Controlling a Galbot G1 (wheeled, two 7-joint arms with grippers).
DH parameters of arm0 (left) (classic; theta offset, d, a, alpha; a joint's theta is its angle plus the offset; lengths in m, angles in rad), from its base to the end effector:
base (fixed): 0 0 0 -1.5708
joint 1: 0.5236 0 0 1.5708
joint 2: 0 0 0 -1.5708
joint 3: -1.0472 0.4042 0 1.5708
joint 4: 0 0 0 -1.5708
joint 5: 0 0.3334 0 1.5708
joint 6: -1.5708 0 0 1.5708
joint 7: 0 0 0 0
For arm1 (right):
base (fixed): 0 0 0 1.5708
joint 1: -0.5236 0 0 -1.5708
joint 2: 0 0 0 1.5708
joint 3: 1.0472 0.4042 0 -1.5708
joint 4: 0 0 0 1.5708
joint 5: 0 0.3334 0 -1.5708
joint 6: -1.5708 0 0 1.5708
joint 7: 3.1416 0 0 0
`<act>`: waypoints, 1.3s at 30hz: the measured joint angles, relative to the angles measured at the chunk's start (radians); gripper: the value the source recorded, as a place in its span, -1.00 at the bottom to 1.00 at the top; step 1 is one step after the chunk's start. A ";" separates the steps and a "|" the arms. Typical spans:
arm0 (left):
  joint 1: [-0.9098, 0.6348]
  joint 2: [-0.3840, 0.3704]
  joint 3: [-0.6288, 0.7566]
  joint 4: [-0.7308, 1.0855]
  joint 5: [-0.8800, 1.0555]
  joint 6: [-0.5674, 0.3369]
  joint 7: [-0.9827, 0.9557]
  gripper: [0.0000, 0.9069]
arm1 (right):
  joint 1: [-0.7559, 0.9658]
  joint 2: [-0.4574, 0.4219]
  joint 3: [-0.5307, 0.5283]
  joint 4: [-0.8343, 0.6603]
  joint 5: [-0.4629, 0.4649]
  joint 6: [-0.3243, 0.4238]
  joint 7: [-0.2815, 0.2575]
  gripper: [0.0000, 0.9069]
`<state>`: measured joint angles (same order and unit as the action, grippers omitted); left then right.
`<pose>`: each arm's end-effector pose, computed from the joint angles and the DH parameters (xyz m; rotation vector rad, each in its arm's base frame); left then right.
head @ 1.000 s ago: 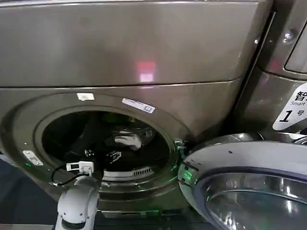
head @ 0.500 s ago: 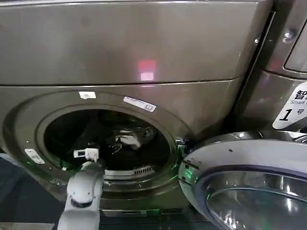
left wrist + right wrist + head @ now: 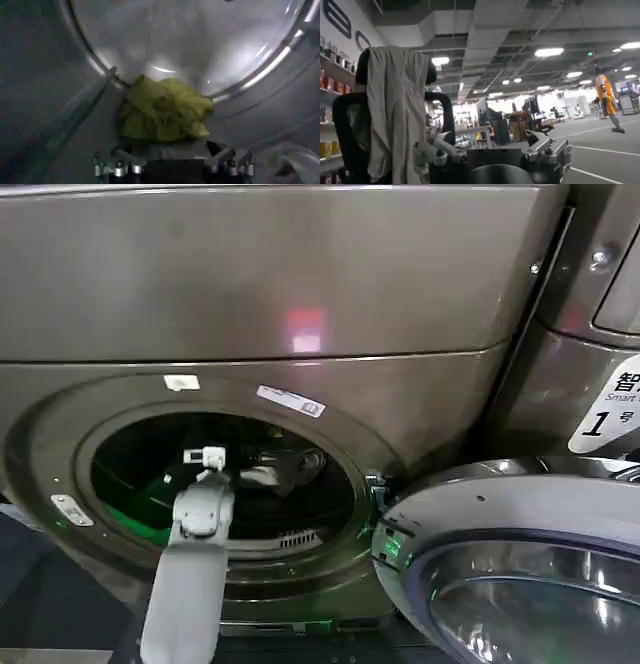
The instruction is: Grasp the clothes from the dryer.
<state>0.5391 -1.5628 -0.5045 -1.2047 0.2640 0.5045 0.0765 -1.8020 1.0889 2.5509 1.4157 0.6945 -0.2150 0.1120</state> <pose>0.5267 -0.0018 -0.3060 -0.0008 -2.7512 -0.3583 -0.2885 -0.4732 -0.0948 2.2103 1.7787 -0.1974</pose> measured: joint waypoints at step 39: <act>-0.403 0.038 -0.085 0.396 1.188 -0.756 1.200 1.00 | 0.020 0.010 -0.067 0.021 -0.036 0.036 -0.001 1.00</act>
<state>0.1366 -1.5246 -0.5897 -0.8086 1.4516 -0.2511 1.2767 -1.7816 1.0986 2.4842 1.4368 0.6580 -0.1788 0.1115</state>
